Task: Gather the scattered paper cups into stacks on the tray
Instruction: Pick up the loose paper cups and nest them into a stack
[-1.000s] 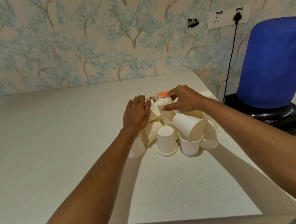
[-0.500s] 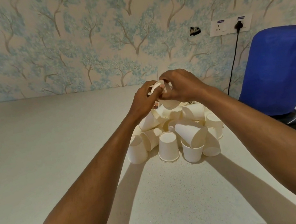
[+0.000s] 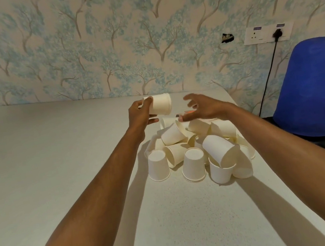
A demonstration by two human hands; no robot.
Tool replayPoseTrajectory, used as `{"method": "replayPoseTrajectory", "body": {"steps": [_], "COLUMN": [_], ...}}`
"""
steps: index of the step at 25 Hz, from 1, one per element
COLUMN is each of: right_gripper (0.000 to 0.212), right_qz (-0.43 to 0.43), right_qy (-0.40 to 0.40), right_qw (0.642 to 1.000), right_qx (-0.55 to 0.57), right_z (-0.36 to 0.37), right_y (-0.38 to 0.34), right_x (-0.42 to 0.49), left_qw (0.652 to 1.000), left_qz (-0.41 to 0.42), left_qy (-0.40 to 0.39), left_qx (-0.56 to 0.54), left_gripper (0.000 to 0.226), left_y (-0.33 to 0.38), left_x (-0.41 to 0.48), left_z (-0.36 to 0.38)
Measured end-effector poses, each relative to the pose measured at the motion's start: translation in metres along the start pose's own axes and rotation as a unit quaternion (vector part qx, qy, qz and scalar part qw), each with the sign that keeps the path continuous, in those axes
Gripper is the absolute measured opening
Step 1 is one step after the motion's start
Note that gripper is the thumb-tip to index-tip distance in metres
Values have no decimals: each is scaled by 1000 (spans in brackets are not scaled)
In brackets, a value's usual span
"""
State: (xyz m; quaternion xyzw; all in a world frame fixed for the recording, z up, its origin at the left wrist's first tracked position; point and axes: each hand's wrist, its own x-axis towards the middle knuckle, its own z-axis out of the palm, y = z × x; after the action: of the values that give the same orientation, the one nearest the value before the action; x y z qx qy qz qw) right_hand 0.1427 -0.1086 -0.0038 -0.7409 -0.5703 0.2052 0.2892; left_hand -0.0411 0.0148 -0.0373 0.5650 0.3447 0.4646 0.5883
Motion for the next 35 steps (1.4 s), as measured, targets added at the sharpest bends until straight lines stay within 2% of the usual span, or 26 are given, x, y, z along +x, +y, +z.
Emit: {"method": "replayPoseTrajectory", "body": {"steps": [3, 7, 11, 13, 17, 22, 28, 31, 35], "right_gripper": [99, 95, 77, 76, 93, 76, 86, 77, 64], "right_qz": [8, -1, -7, -7, -13, -27, -23, -43, -43], "right_qy": [-98, -140, -115, -96, -112, -117, -118, -118, -101], "right_qw": [995, 986, 988, 992, 991, 989, 984, 981, 988], "right_qx": [-34, -87, -99, -82, -70, -81, -128, -148, -112], "right_z": [13, 29, 35, 35, 37, 40, 47, 49, 39], "right_y": [5, 4, 10, 14, 17, 16, 15, 14, 14], "right_x": [11, 25, 31, 31, 28, 36, 39, 41, 39], "left_qw": [1000, 999, 998, 998, 997, 996, 992, 991, 988], "left_qz": [-16, -29, -42, -47, -59, -80, -114, -115, -127], "left_qy": [16, 22, 21, 19, 14, 2, 5, 10, 13], "left_qx": [-19, -39, -45, -45, -39, -31, -56, -72, -87], "left_gripper": [36, 24, 11, 9, 14, 26, 30, 30, 38], "left_y": [-8, -16, -20, -23, -29, -38, -55, -57, -60], "left_x": [4, 6, 8, 9, 10, 8, 7, 7, 7], "left_z": [-12, -20, -23, -24, -24, -20, -23, -21, -21]}}
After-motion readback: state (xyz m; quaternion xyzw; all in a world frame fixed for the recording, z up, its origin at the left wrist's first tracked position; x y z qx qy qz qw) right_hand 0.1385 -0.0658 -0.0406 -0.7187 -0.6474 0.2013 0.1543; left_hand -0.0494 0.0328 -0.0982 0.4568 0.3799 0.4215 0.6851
